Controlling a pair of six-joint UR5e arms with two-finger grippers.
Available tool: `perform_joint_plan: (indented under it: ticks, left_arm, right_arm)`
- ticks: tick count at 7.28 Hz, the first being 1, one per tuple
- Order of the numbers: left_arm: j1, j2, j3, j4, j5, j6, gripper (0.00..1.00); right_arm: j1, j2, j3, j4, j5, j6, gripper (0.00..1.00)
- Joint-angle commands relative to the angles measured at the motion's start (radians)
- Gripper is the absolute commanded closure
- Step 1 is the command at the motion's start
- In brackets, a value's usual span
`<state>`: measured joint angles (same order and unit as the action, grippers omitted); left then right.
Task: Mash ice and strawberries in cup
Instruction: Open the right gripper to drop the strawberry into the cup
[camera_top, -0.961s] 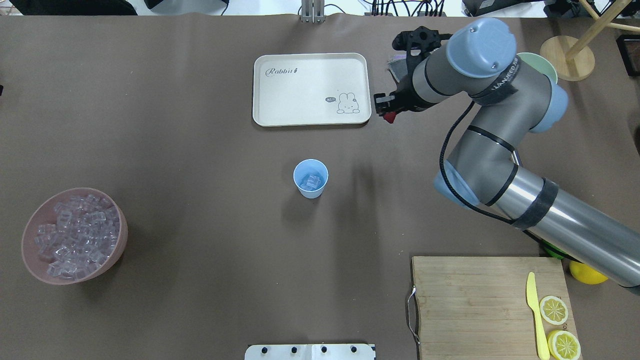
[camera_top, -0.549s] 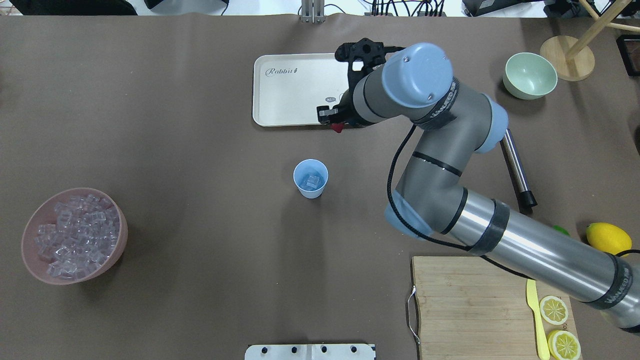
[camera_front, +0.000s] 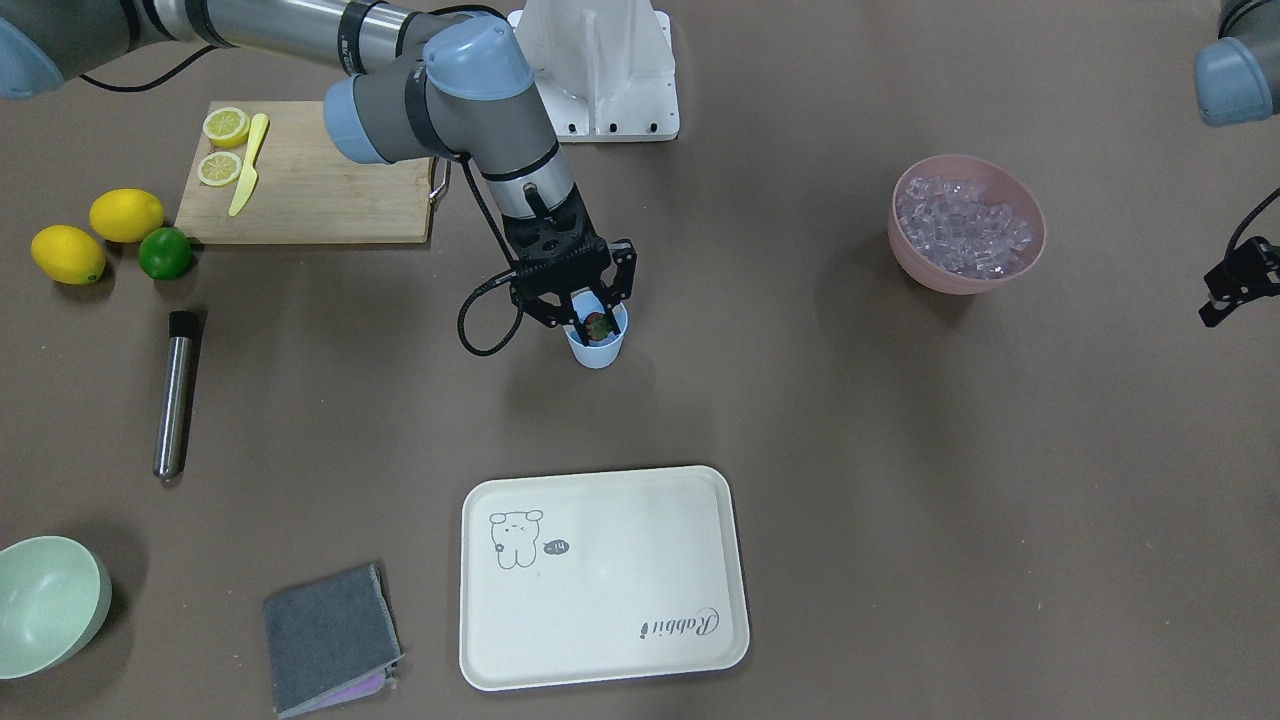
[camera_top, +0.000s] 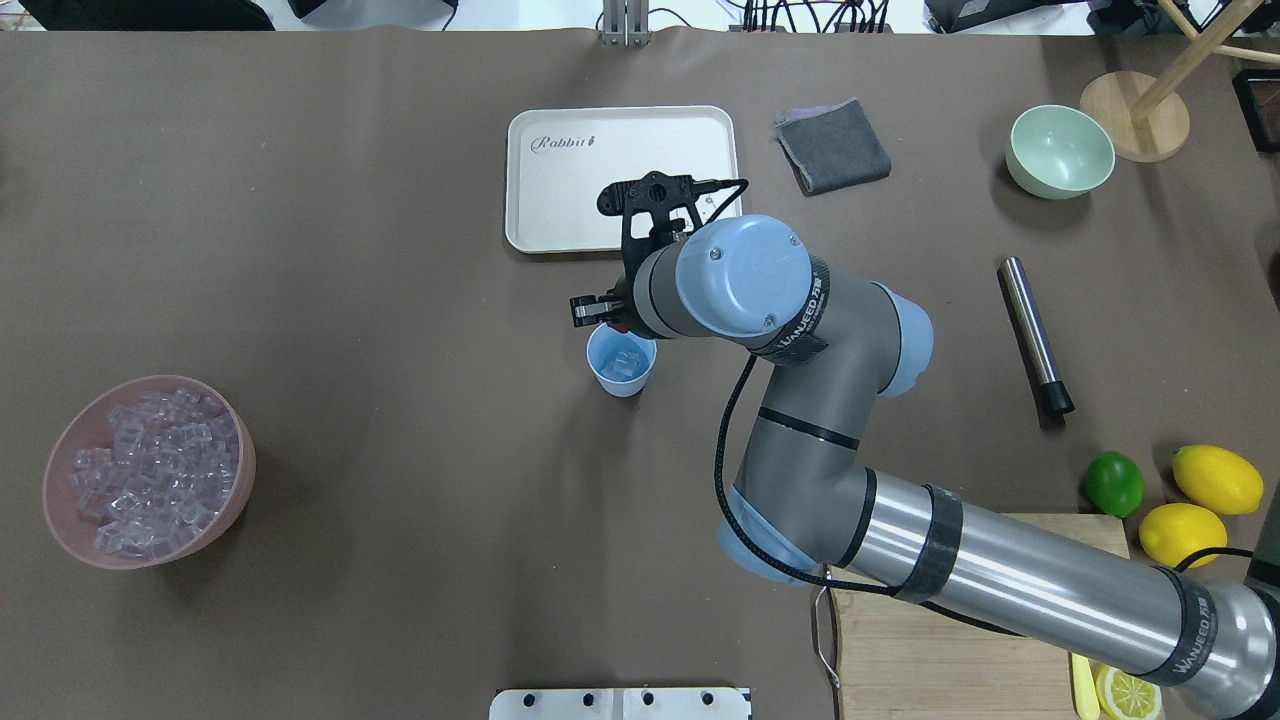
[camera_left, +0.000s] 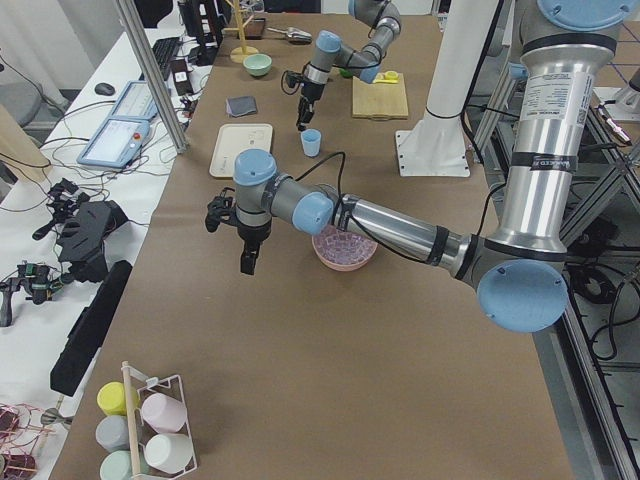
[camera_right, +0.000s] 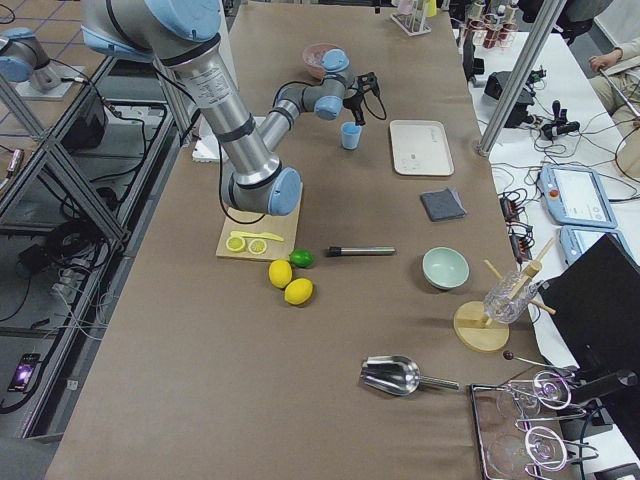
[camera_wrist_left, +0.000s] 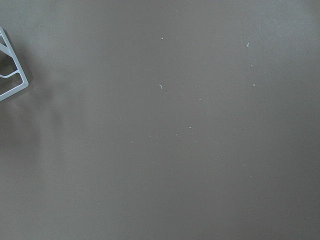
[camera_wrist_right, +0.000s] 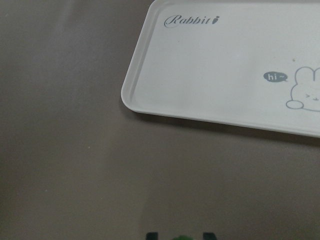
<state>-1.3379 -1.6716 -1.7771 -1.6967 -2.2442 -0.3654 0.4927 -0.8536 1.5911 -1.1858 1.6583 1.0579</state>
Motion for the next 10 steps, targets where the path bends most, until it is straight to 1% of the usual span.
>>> perform_joint_plan:
  ticks: [1,3,4,6,7,8,9,10]
  left_arm:
    - [-0.003,0.013,-0.001,-0.001,-0.002,0.006,0.02]
    - [-0.006,0.013,-0.001,-0.001,-0.002,0.006,0.02]
    - [-0.006,0.013,-0.001,0.000,-0.002,0.006,0.02]
    - [-0.006,0.012,-0.001,0.002,-0.002,0.006,0.02]
    - [-0.006,0.006,-0.001,0.006,-0.002,0.006,0.02]
    - [-0.006,0.001,-0.001,0.008,-0.002,0.006,0.02]
    - [-0.007,-0.002,-0.002,0.008,0.000,0.006,0.02]
    - [-0.006,-0.002,-0.002,0.003,0.000,0.006,0.02]
  right_arm:
    - [-0.023,-0.012,0.001,-0.002,-0.022,0.001,1.00]
    - [-0.023,-0.015,0.006,-0.002,-0.022,0.001,1.00]
    - [-0.022,-0.013,0.009,-0.002,-0.023,0.007,0.01]
    - [-0.017,-0.013,0.023,-0.012,-0.020,0.028,0.00]
    - [0.004,-0.013,0.027,-0.023,-0.011,0.027,0.00]
    - [0.045,-0.013,0.050,-0.091,0.032,0.025,0.00]
    - [0.123,-0.015,0.090,-0.192,0.125,0.010,0.00]
    - [0.214,-0.015,0.107,-0.275,0.224,-0.015,0.00]
